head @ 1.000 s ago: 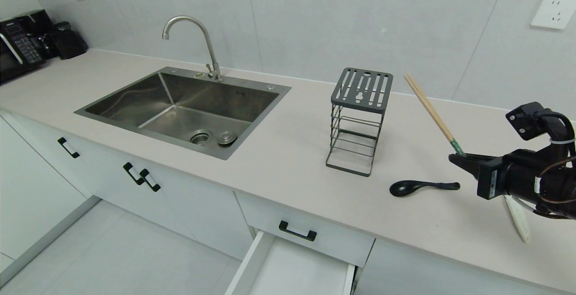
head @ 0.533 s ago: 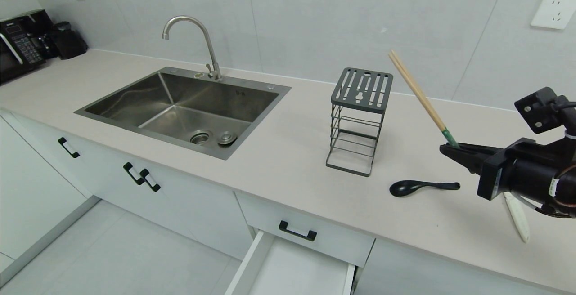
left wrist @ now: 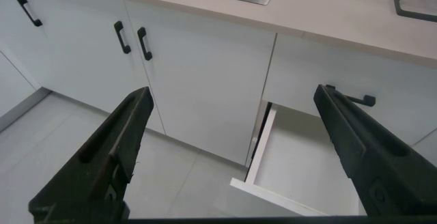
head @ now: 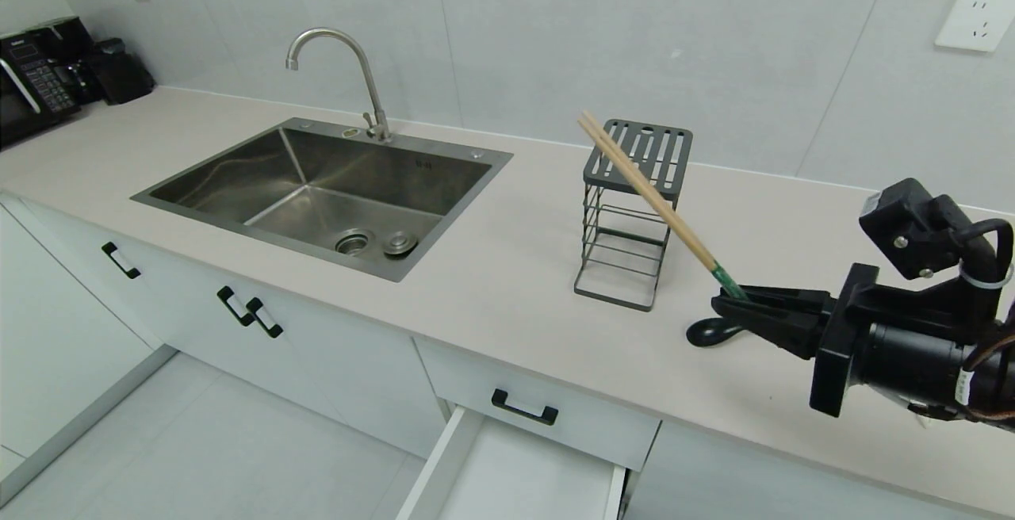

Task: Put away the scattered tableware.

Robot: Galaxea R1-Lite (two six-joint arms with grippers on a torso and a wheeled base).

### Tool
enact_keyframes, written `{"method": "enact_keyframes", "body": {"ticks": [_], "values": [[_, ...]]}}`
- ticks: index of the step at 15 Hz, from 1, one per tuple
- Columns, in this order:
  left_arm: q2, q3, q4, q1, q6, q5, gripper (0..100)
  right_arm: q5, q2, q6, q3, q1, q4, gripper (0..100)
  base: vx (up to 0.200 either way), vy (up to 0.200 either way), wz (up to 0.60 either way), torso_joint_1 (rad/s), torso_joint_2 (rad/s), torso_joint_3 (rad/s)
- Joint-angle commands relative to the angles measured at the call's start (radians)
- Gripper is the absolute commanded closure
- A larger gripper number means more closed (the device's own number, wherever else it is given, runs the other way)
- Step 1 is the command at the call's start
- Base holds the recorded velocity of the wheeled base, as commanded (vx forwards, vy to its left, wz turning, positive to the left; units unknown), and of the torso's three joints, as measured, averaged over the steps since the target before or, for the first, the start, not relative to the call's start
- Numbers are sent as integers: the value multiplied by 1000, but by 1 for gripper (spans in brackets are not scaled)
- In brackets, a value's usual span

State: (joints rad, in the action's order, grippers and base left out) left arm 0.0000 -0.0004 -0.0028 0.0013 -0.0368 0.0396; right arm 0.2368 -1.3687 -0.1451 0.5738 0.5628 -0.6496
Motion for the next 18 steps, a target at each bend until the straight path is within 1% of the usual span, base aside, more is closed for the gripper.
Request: {"method": "enact_keyframes", "body": {"ticks": [1,2,5,7,8,10,12,17,18], "values": [[0,0,0,0,0,0,0,-8,-62,-1,4,141,2,100,0,0,0,0,0,0],[0,0,0,0,-2,0,0,-11,-82,-1,1,163,2,100,0,0,0,0,0,0],[0,0,0,0,0,0,0,-21,-132,1,12,186,5,100,0,0,0,0,0,0],[0,0,0,0,0,0,0,-19,-145,4,-2,230,7,100,0,0,0,0,0,0],[0,0,0,0,-2,0,0,-19,-153,2,-28,275,27,100,0,0,0,0,0,0],[0,0,0,0,0,0,0,-19,-151,-1,-68,316,62,100,0,0,0,0,0,0],[0,0,0,0,0,0,0,-21,-156,-1,-80,371,85,100,0,0,0,0,0,0],[0,0,0,0,-2,0,0,-36,-224,-5,-66,391,107,100,0,0,0,0,0,0],[0,0,0,0,0,0,0,-37,-240,-39,-60,390,110,100,0,0,0,0,0,0]]}}
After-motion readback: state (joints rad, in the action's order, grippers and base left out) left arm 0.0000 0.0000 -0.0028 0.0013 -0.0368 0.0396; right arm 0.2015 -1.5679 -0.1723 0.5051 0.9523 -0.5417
